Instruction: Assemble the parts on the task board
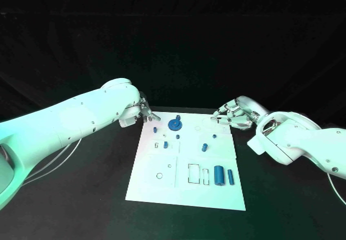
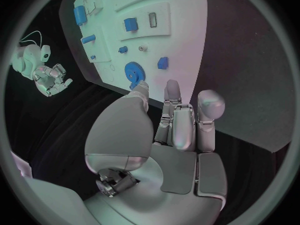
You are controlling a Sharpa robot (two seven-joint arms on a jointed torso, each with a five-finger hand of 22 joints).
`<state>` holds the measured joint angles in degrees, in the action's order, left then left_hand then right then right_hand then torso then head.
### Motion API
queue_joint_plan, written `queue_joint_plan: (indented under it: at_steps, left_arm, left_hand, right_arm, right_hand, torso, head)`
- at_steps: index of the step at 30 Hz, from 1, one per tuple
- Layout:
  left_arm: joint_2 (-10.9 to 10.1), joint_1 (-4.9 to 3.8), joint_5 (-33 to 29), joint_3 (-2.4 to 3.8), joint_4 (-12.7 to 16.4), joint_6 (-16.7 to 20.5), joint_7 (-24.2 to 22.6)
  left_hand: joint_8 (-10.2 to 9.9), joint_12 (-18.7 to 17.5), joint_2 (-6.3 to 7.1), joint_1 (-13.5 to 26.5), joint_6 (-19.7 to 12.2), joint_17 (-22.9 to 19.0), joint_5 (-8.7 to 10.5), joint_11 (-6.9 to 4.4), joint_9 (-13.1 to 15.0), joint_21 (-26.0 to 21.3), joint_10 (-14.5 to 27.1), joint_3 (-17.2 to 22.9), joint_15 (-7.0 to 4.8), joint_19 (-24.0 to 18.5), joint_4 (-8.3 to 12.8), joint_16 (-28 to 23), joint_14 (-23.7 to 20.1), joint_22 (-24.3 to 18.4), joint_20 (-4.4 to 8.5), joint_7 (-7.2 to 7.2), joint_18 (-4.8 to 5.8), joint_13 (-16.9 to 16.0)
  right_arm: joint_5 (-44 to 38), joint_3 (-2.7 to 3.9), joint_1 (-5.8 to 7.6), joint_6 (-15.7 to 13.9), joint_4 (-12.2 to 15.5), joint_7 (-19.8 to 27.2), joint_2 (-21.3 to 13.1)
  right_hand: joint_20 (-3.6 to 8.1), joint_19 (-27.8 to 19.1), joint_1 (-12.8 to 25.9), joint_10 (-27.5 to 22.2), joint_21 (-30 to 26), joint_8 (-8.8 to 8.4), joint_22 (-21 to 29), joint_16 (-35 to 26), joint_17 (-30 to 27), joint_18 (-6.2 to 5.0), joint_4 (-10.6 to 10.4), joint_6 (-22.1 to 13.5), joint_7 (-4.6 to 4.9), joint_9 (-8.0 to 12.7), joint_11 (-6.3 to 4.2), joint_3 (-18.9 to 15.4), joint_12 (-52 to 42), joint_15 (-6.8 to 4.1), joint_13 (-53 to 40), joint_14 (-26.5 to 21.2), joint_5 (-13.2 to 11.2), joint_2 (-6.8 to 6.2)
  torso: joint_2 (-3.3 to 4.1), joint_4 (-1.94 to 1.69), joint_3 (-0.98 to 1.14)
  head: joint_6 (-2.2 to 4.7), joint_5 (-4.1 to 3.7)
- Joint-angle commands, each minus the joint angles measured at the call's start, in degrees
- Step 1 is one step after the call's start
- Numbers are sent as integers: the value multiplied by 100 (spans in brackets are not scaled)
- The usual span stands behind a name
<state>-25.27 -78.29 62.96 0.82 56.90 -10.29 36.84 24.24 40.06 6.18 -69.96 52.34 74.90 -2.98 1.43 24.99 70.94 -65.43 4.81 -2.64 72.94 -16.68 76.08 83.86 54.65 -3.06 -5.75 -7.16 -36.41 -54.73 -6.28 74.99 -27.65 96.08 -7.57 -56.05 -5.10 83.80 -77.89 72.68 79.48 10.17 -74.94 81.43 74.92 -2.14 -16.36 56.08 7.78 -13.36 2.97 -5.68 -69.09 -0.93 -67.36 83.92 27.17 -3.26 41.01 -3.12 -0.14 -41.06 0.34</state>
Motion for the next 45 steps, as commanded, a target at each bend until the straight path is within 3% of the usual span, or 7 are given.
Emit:
queue_joint_plan:
  at_steps: [1, 6, 26, 45]
  left_arm:
    - [70, 37, 126, -5, -86, -162, -51]
    - [127, 88, 140, -16, -174, -263, -1]
    - [171, 124, 224, -28, -188, -635, 49]
    - [223, 163, 128, -30, -243, -546, -4]
  left_hand:
    - [-28, 46, -9, 64, 37, 310, 3, -3, -16, 50, -65, -25, 26, 61, -8, 42, 250, 54, -14, 3, 36, 12]
    - [-16, 86, -1, 170, 91, 336, 2, -17, -54, 147, -104, -54, 15, 153, -9, 73, 262, 215, -6, 21, 66, 26]
    - [59, 196, -68, 229, 275, 384, 2, -80, -102, 365, -217, -41, -36, 336, 1, 133, 293, 566, 22, 91, 129, 41]
    - [75, 258, -317, -24, 386, 390, 2, -127, -156, 484, -274, 114, -77, 410, 60, 138, 299, 746, 41, 136, 160, 73]
  right_arm:
    - [-20, 0, -7, 48, 1, 48, 12]
    - [-20, 0, -11, 48, 0, 52, 17]
    - [-20, 0, -14, 56, 1, 56, 28]
    - [-20, 1, -17, 69, -4, 59, 49]
  right_hand:
    - [14, -46, 46, -33, -25, 25, -797, -23, 170, -67, -12, -27, -24, -9, -13, -31, 33, -36, 10, 293, 21, -4]
    - [14, -46, 46, -33, -25, 25, -797, -23, 170, -67, -12, -27, -24, -9, -13, -31, 33, -36, 10, 293, 21, -4]
    - [14, -49, 45, -34, -33, 25, -793, -26, 167, -68, -9, -30, -24, -10, -14, -31, 35, -37, 12, 293, 31, 2]
    - [15, -48, 45, -30, -33, 28, -794, -25, 170, -68, -6, -29, -26, -11, -15, -31, 31, -38, 9, 294, 43, 13]
  torso:
    - [0, 2, 4]
    - [-4, 0, 8]
    - [-8, -1, 11]
    - [-5, -2, 12]
  head:
    - [-12, 5]
    - [-26, 1]
    - [-47, 11]
    - [-64, 3]
